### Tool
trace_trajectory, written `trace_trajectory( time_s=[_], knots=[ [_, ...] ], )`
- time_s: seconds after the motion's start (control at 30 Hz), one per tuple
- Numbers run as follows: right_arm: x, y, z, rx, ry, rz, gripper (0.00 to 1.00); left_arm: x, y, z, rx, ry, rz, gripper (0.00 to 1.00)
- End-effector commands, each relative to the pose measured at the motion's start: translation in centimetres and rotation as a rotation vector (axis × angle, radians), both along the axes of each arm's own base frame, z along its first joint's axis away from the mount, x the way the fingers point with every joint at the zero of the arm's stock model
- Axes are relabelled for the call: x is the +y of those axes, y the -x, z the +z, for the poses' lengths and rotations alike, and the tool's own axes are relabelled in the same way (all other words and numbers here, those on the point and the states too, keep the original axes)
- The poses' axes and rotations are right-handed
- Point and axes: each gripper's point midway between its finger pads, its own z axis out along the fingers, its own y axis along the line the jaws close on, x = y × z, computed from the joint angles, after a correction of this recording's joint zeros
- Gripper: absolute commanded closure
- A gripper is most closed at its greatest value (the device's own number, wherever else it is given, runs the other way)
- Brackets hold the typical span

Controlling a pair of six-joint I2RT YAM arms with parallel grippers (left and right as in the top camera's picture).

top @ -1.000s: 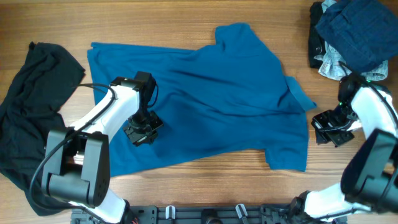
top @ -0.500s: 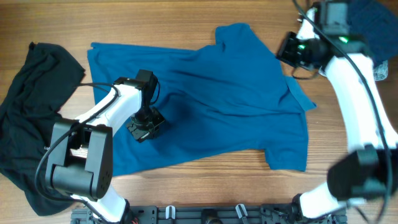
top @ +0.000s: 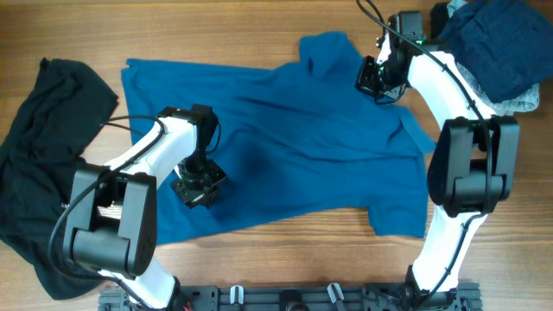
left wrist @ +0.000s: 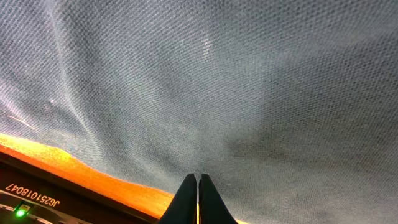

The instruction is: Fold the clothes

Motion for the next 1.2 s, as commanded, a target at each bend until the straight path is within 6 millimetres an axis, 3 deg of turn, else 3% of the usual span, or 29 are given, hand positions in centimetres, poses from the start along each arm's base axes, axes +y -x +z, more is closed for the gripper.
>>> trace_trajectory(
  time_s=[0.0,0.1,0.13,0.2,0.3,0.4,0.5,0.67,1.0,1.17],
  knots=[
    [-0.2,-0.8,-0.9,-0.008,0.033,0.005,0.96,-0.1,-1.1,-0.1,-0.054,-0.007,0.002,0.96],
    [-0.1,-1.4,-0.7,-0.036,0.032,0.005,0.96,-1.8,-5.2,1.5,-0.253,0.062,-0.010,0.96],
    [-0.1,-1.6,-0.6,-0.043,0.031,0.005,0.96,-3.4,-6.8,2.6,-0.337,0.128,-0.027,0.96],
    [-0.1,-1.9,-0.5,-0.057,0.033,0.008,0.96,-8.8,-9.5,4.2,-0.483,0.332,-0.098,0.96],
    [-0.1,-2.0,-0.5,-0.063,0.038,0.008,0.96,-16.6,-9.6,4.7,-0.556,0.494,-0.171,0.96],
    [0.0,-2.0,-0.5,-0.061,0.037,0.012,0.96,-21.0,-8.8,4.0,-0.569,0.548,-0.191,0.96],
    [0.9,-1.7,-0.6,-0.056,0.034,0.038,0.96,-23.8,-8.8,3.1,-0.600,0.593,-0.239,0.96],
    [2.0,-1.3,-1.3,-0.040,0.052,0.058,0.96,-24.0,-8.5,-0.1,-0.550,0.557,-0.224,0.96],
    [2.0,-1.9,-4.1,-0.022,0.042,0.025,0.96,-23.2,-7.9,-1.4,-0.513,0.502,-0.207,0.96],
    [2.1,-2.1,-7.6,0.016,0.034,-0.013,0.96,-23.1,-6.1,-2.9,-0.410,0.499,-0.180,0.96]
  ],
)
